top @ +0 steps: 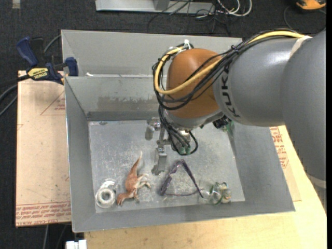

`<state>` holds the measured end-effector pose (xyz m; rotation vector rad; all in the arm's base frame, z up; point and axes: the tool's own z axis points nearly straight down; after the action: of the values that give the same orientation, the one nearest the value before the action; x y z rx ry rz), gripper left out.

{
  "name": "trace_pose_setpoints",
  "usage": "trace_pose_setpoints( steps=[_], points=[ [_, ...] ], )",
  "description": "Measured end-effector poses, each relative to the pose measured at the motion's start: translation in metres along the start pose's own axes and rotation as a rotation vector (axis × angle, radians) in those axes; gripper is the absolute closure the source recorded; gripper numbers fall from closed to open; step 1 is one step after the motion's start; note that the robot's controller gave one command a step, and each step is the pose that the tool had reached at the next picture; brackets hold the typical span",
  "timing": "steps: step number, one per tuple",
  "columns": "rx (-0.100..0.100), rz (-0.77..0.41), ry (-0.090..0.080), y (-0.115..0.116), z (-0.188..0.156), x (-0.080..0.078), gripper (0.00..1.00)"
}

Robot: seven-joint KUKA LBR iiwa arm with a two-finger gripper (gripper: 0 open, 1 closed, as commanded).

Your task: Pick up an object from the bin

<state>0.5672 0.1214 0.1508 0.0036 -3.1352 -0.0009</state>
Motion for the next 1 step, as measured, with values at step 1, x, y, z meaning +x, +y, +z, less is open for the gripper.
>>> trace_pose_setpoints(
  steps=[1],
  points=[
    [-0.001,0.003,-0.007,-0.0008,-0.0041,-0.0019,0.0]
  ],
)
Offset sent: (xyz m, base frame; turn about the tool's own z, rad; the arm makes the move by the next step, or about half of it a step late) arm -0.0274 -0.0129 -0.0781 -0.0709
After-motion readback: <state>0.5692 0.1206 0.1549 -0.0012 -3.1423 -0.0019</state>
